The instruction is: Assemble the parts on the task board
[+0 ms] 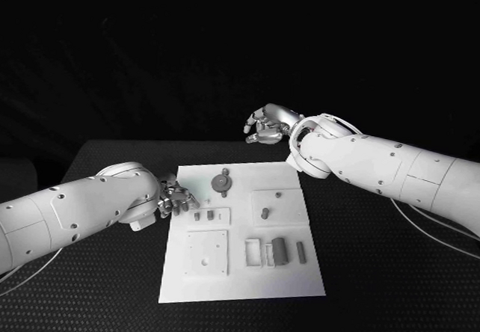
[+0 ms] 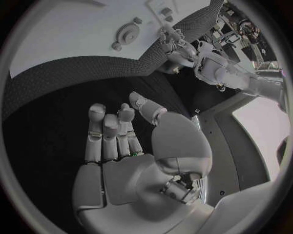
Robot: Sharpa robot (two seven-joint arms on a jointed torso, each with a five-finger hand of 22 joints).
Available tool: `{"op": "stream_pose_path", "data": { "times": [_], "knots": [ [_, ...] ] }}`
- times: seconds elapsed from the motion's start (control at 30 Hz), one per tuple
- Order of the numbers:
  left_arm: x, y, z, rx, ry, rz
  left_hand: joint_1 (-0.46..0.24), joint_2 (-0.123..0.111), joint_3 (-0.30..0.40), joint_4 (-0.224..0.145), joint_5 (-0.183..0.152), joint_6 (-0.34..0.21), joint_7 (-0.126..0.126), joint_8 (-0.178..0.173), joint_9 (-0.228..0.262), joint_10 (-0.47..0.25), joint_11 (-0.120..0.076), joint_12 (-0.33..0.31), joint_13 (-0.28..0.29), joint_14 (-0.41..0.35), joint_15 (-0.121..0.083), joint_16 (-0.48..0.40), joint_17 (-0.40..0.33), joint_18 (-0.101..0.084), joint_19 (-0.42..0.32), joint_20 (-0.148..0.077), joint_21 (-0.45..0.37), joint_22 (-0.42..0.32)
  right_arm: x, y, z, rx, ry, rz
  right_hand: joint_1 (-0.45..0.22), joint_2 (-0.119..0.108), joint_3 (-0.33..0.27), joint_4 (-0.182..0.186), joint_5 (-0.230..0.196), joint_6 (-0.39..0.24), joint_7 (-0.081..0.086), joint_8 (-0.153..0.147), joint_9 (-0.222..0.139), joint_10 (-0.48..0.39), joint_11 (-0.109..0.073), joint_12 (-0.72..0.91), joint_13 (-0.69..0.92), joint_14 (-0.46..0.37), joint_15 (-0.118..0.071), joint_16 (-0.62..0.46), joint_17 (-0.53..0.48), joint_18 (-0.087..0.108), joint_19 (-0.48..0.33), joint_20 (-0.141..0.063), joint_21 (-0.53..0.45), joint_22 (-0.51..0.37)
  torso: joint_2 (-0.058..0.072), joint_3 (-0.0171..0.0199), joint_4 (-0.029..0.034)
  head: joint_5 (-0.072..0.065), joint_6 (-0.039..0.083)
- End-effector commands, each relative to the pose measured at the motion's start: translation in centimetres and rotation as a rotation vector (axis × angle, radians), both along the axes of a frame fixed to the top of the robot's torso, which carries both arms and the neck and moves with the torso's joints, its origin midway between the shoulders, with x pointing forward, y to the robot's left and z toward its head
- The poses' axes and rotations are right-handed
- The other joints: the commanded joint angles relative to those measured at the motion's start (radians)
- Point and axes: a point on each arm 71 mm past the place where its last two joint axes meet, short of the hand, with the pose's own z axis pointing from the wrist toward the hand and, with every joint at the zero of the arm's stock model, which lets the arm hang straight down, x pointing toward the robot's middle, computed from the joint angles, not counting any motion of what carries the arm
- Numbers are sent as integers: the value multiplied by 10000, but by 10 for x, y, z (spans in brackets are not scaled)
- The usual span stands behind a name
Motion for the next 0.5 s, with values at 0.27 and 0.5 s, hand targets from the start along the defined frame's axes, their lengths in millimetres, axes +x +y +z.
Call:
{"op": "stream_pose_path", "data": {
  "times": [0.27,0.5],
  "knots": [
    [2,-22,23,-2340,-2940,-1383,3303,-130,1281,-12,80,-727,545,217,34,-1640,887,-1685,-1486,-1696,1095,-2051,-1221,26,-1651,986,-1745,-750,1,-3,0,38,-8,41,26,-112,-9,27,26,1341,-2,-189,-43,-839,-78,-36,25,3,-28,-72,19,119,-17,41,-73,130,2,3,-2,-15,82],
    [-1,-37,37,-2156,-5130,-2694,4005,-524,1412,-52,51,-774,462,126,-190,-1552,1055,-2431,-2324,-1638,1297,-2509,-1438,147,-1629,1208,-2100,-925,4,-7,0,120,-40,-81,32,-122,24,7,25,1123,94,-410,-116,-854,5,-36,40,-1,41,-80,29,119,-14,33,-84,133,4,6,-8,-18,153]
  ]
}}
